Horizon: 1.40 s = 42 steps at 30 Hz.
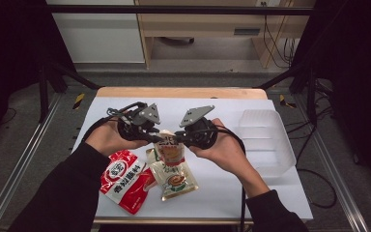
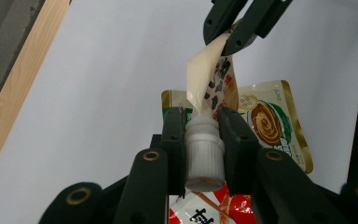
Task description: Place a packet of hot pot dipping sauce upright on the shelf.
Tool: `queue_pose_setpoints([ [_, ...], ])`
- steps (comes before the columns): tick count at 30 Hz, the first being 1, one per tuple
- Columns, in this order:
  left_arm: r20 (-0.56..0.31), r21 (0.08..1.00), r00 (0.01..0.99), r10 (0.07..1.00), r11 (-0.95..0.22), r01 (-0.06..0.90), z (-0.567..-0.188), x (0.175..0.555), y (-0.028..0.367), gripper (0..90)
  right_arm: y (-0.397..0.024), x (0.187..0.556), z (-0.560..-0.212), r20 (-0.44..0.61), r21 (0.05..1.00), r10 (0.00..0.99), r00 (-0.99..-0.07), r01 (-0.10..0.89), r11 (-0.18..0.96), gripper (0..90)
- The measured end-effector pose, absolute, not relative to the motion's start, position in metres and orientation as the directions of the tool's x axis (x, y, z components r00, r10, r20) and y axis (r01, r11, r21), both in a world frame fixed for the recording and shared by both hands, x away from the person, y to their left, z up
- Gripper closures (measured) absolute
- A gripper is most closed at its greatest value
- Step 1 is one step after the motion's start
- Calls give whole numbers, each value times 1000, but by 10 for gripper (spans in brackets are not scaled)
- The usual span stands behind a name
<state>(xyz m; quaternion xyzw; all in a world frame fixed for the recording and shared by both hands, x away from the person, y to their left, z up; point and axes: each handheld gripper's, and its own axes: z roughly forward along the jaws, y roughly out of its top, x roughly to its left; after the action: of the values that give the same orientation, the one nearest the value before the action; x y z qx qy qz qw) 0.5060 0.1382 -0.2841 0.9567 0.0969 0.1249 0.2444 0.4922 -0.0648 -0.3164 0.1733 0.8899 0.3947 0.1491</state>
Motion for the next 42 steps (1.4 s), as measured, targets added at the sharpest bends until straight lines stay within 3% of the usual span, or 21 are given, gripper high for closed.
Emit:
queue_pose_setpoints([
  [4, 218, 442, 951, 221, -891, 106, -285, 507, 131, 736, -63, 495, -309, -192, 697, 400, -896, 163, 698, 589],
  [9, 232, 421, 954, 192, -904, 79, -283, 508, 127, 736, -57, 498, -307, -247, 623, 342, -907, 122, 773, 388],
  [12, 235, 424, 953, 190, -902, 75, -282, 507, 126, 736, -53, 500, -311, -234, 610, 326, -916, 123, 782, 321],
  [15, 221, 443, 957, 187, -894, 73, -282, 507, 126, 736, -49, 506, -314, -208, 614, 324, -923, 134, 778, 313],
  [24, 212, 460, 957, 197, -884, 80, -280, 507, 130, 736, -50, 515, -315, -164, 620, 310, -937, 146, 771, 641],
  [30, 213, 470, 956, 200, -879, 79, -279, 506, 130, 736, -48, 514, -316, -169, 609, 296, -940, 136, 781, 713],
  [36, 206, 491, 956, 208, -867, 83, -277, 506, 132, 735, -46, 514, -315, -158, 608, 289, -944, 137, 782, 848],
  [42, 199, 521, 953, 229, -848, 94, -276, 507, 135, 730, -44, 513, -308, -172, 585, 289, -942, 138, 799, 882],
])
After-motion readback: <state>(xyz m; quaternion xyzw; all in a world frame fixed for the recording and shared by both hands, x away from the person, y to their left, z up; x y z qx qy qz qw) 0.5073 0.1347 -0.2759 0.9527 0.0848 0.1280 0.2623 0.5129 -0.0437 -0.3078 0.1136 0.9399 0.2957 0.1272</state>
